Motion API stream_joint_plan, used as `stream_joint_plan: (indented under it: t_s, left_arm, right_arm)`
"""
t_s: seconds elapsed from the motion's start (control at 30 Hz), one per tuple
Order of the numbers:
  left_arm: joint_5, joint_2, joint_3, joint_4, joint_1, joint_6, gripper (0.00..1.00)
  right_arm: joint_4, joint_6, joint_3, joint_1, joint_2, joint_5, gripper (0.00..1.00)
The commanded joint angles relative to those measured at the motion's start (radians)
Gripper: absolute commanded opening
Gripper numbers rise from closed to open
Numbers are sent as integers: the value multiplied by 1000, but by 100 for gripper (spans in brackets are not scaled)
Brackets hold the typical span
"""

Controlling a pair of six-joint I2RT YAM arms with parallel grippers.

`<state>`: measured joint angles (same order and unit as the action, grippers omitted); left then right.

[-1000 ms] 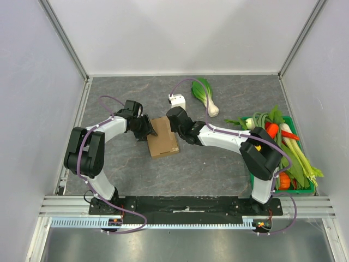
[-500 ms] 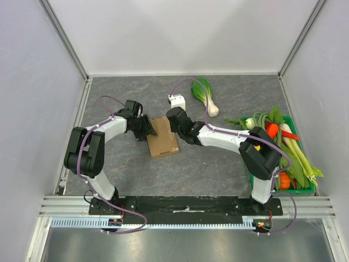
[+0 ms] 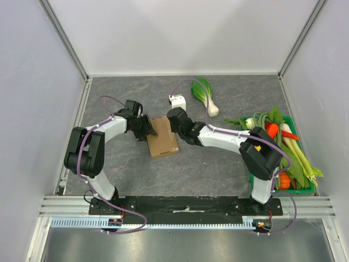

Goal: Unpack the express box

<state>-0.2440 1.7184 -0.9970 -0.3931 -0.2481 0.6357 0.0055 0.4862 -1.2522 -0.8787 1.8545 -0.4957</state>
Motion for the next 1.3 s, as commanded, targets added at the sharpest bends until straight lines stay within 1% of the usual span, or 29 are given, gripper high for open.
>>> stream_joint_plan:
  t_s: [0.0,0.5,0.57,0.93,1.03,1.1,1.17,1.27]
  left_arm:
    - [77,56,23,-79,-5,2,19]
    - [72,56,24,-79,-5,5,19]
    - [72,56,24,-78,-5,7,19]
    - [49,61,23,-66,-3,24,19]
    - [29,58,27,-53,1,42,15]
    - [8,61,34,-41,9,55,7]
    - [-11,61,38,-27,13,74,3]
    - [-23,61,47,-7,23,99,2]
  right_arm:
    - [31,-1,10,6,-49,-27,0]
    - [-2,6,-19,6,-3,22,0]
    - [-59,12,-33,6,15,39,0]
    - [-199,28,-92,14,38,154,0]
    - [-260,40,-113,15,28,170,0]
    - [-315,51,-134,18,19,193,0]
    - [-357,51,-150,20,12,210,0]
    - [-406,55,-167,20,0,227,0]
